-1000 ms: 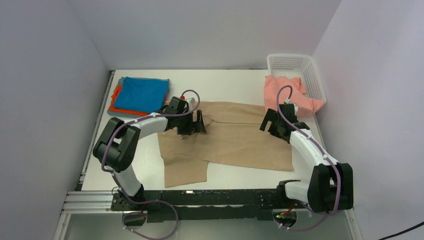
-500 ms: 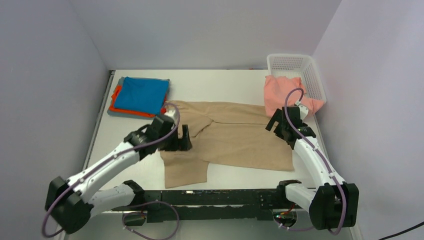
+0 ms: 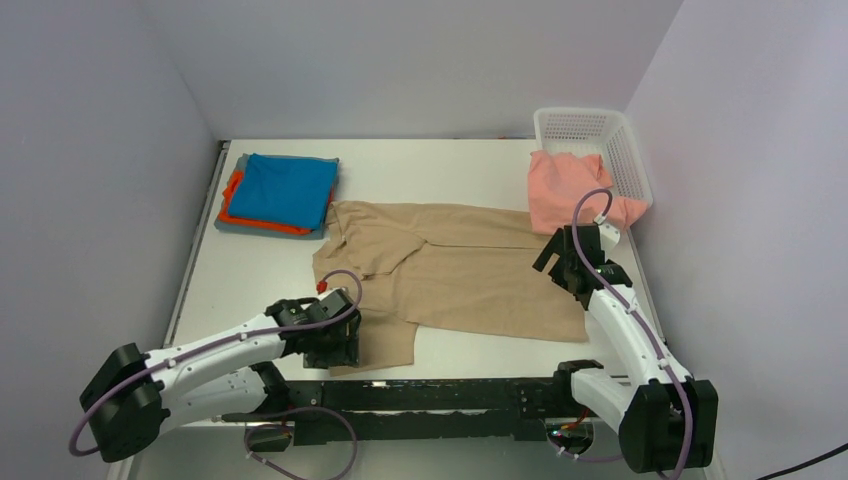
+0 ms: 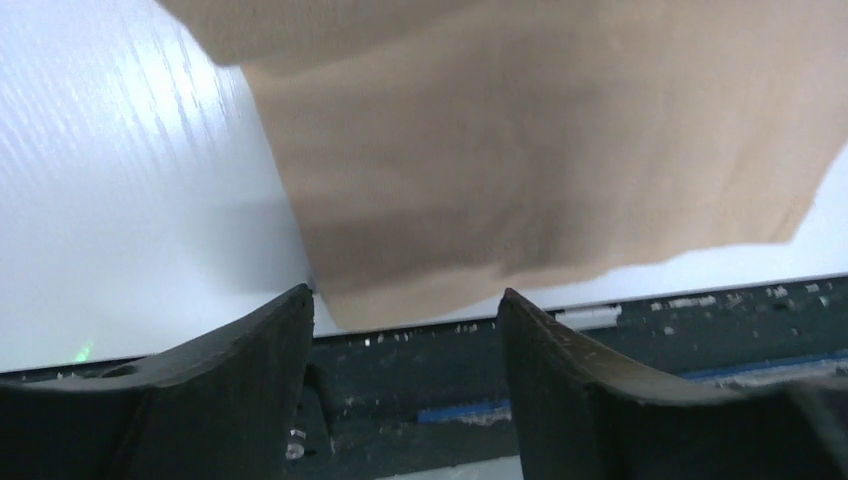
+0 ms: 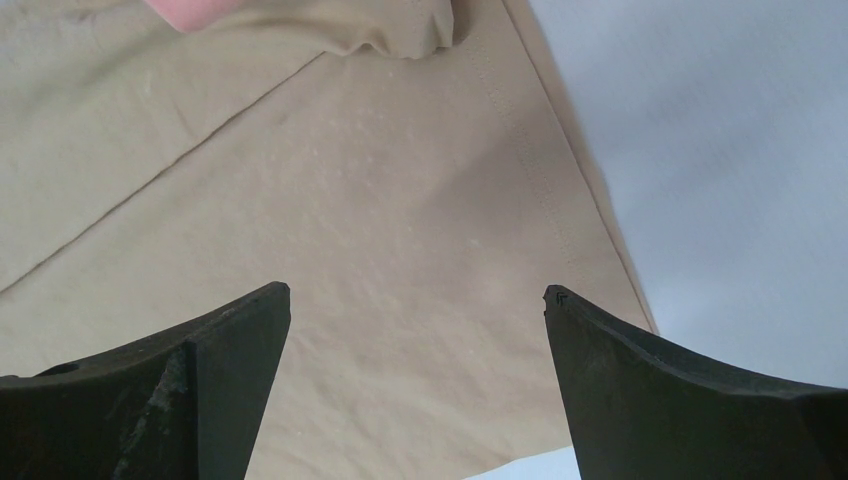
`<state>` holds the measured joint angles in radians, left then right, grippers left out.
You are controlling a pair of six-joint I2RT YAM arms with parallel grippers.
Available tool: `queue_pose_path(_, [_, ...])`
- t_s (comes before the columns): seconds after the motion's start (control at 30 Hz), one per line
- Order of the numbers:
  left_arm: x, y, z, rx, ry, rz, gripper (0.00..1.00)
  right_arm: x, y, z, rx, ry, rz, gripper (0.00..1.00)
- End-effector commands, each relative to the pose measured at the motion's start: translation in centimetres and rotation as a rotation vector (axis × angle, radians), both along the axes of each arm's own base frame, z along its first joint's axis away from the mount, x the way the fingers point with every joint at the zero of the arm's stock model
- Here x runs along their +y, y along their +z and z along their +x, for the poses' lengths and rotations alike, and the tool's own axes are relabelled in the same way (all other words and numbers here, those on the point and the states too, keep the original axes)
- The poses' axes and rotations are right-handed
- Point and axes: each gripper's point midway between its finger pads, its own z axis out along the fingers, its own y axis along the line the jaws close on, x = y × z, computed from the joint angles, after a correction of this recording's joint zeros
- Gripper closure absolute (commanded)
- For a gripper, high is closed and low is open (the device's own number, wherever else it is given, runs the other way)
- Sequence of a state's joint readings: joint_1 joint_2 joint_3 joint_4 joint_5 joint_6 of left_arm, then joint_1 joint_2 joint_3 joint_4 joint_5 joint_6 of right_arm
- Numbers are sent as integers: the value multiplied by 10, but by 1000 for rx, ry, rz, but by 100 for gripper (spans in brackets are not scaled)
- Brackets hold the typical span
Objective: Fold and stack the t-shirts
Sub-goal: Grab the side of the flattened tshirt closest away from the robot with both arms
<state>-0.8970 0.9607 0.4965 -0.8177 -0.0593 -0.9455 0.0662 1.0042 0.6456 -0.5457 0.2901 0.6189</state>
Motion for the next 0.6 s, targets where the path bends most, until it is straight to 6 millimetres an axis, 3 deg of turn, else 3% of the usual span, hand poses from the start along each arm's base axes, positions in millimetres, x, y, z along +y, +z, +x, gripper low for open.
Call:
queue_pose_path(0.0, [-12, -9, 17, -53, 69, -20, 33, -4, 6, 1, -15, -37, -4, 0])
queue_pose_path(0.2, [-7, -31, 10, -13, 80, 1, 52, -13, 14, -14, -16, -118, -6, 0])
queue_pose_path(0.27, [-4, -36, 7, -6, 87, 10, 67, -18, 14, -25, 2, -165, -7, 0])
queue_pose_path(0.37, [-5, -35, 9, -15, 89, 5, 100, -19, 11, -41, 20, -231, 31, 0])
queue_pose_path(0.57, [-13, -19, 11, -41, 49, -46, 100, -7, -11, -82, 85, -344, 157, 0])
